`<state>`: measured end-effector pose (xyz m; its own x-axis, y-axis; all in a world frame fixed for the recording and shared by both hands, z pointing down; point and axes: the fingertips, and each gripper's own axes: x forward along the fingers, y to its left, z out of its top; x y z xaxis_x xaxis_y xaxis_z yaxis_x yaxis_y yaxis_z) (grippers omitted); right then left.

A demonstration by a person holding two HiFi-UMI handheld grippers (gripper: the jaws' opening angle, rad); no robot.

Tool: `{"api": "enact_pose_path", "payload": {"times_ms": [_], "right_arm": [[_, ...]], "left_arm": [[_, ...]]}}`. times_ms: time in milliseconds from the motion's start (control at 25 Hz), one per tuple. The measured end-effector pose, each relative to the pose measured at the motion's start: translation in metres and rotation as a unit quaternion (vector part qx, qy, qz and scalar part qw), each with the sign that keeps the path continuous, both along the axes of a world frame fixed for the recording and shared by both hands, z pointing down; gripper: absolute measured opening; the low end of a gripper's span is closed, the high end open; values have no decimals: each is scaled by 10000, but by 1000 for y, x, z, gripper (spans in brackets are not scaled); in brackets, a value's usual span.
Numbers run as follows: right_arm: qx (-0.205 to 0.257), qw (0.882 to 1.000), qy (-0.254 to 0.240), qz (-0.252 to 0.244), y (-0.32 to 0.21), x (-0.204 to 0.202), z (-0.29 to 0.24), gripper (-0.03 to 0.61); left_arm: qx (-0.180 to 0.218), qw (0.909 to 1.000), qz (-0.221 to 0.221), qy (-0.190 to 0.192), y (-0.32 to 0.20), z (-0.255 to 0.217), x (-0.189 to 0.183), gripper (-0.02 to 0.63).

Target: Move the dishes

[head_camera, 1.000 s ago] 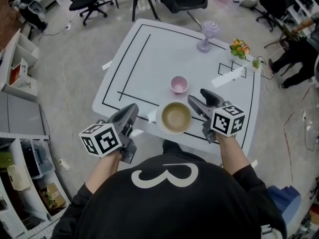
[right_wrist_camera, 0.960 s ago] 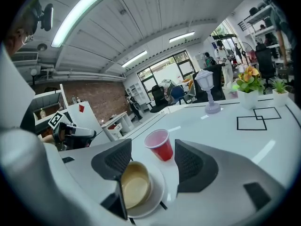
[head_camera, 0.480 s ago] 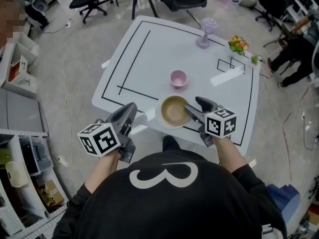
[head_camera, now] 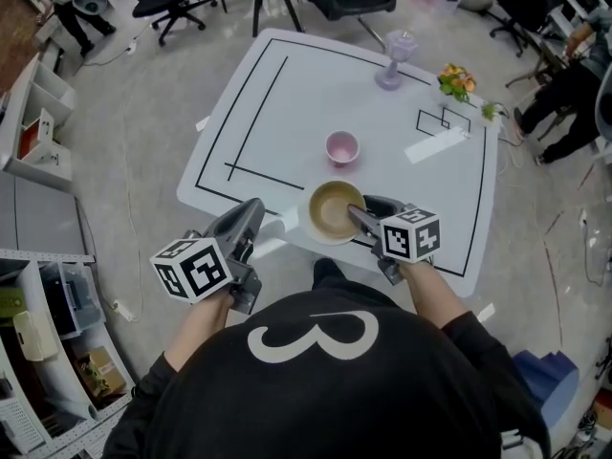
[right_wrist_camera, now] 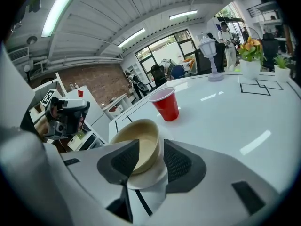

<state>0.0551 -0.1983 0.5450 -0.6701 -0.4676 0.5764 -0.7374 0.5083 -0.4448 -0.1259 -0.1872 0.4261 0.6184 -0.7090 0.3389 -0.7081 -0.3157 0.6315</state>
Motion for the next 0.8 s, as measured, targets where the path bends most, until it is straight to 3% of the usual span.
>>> {"api": "enact_pose_path", "payload": {"times_ms": [360, 800], "right_arm": [[-269, 9986, -160, 419, -8, 6, 3, 35], [-40, 9983, -239, 529, -8, 18, -20, 29]], "left_arm": [[-102, 9999, 112, 40, 1, 9, 11, 3], [-138, 9995, 265, 30, 4, 11, 19, 3]]}}
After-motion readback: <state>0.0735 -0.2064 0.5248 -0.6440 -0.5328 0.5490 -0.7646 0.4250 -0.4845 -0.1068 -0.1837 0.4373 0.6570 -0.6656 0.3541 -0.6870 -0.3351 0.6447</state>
